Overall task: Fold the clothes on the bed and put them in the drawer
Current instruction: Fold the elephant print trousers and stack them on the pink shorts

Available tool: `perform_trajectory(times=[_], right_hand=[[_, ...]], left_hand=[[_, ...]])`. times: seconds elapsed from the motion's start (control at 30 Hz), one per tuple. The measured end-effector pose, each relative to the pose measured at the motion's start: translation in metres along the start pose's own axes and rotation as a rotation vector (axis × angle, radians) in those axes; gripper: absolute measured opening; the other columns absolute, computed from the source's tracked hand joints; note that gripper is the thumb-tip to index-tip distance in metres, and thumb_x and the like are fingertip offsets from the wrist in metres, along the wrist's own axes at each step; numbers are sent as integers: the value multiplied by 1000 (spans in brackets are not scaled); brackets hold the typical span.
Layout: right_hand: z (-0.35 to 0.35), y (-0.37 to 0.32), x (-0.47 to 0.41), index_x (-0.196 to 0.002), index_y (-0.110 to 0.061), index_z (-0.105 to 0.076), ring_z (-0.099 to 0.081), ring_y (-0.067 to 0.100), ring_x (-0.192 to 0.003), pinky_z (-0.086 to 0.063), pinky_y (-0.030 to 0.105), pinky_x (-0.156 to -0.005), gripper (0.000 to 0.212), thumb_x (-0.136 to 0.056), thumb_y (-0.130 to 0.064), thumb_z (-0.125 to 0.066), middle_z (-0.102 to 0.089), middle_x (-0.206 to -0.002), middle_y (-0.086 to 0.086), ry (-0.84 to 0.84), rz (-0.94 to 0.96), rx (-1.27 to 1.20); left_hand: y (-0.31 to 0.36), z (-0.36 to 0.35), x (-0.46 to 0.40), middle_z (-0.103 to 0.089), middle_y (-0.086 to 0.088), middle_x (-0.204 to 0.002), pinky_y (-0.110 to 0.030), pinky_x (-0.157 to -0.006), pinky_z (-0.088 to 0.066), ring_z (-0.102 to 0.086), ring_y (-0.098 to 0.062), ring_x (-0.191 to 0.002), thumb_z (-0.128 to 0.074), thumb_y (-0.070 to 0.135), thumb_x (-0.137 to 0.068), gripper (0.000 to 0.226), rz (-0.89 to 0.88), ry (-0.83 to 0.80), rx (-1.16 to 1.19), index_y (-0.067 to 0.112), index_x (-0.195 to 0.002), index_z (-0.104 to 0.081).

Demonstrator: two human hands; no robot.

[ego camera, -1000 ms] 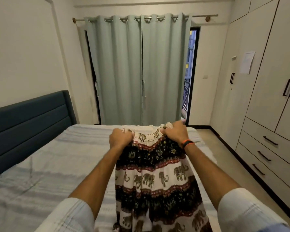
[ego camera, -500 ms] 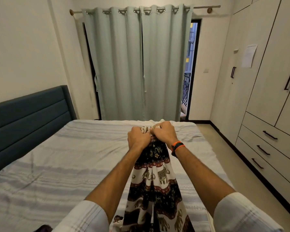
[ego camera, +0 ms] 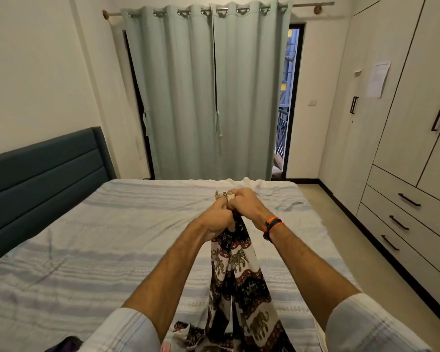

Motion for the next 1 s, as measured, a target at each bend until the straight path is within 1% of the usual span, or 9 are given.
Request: perform_trajectory(times=[0.07,0.17,0.3,0.4,0.47,0.53,0.63,0.8,1.0], right_hand=[[1,4,-2,-76,-3,-65,-54,13,-66,-46,31,-60,15,-73,-1,-51,-60,-69,5,16,20,45],[1,7,-5,-79,-8,-72,-59,15,-66,-53,35,-64,16,-72,-6,-58,-67,-68,2,93,46,167],[8,4,-2,-86,-17,-78,-65,15,-72,-54,26,-69,15,-76,-9,-71,-73,-75,-2,275,42,212],[17,6,-2,-101,-12,-76,-64,16,-69,-56,30,-68,23,-81,-3,-72,-73,-81,2,243,-10,1],[23,1,-2,-106,-9,-74,-66,23,-77,-58,40,-76,26,-83,4,-70,-75,-90,11,159,-12,-184],[31,-10,-3,-105,-7,-73,-67,26,-84,-57,42,-83,27,-83,8,-68,-75,-97,16,63,29,-321],[44,-29,-6,-109,-3,-71,-70,24,-91,-59,31,-81,28,-84,10,-64,-73,-106,18,-51,91,-390],[61,-45,-10,-110,-4,-70,-68,24,-95,-57,33,-85,28,-87,9,-61,-72,-105,16,-131,147,-376],[83,-44,-13,-119,-1,-67,-68,30,-102,-59,38,-88,29,-90,0,-65,-71,-112,20,-103,174,-142]], left_hand=[[-2,1,0,-48,-23,-128,-53,-97,-45,-47,-38,-122,-41,-30,-58,78,8,-20,54,-1,-130,-39],[-3,-2,2,-49,-26,-130,-48,-89,-49,-49,-40,-123,-44,-24,-48,86,10,-62,134,-1,-130,-41],[-5,4,-2,-60,-28,-112,-35,-58,-46,-59,-30,-94,-40,-17,-52,74,-14,28,92,1,-122,-53],[-2,25,1,-67,-12,-105,-26,-62,-47,-62,-20,-89,-45,-19,-78,53,-30,259,171,0,-126,-56],[-4,44,-2,-59,-8,-119,-27,-79,-49,-57,-20,-107,-56,-12,-87,53,-30,356,234,1,-137,-45],[-5,59,-4,-48,-11,-142,-36,-100,-40,-48,-25,-127,-70,3,-86,68,-34,318,235,3,-145,-36],[2,65,-3,-58,-3,-137,-48,-110,-31,-50,-23,-127,-78,22,-79,69,-37,142,153,10,-139,-46],[24,63,-1,-74,-5,-107,-42,-92,-50,-64,-23,-108,-77,27,-76,45,-72,-24,102,8,-115,-65],[47,75,-8,-76,-11,-93,-35,-75,-58,-72,-22,-90,-82,18,-75,34,-104,98,-81,0,-101,-68]])
Point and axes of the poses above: each hand's wrist, its own x-axis away from the middle knuckle, its own z-axis out of the back of the hand, y = z × x, the point moved 5 cm from there along -x, towards the middle knuckle
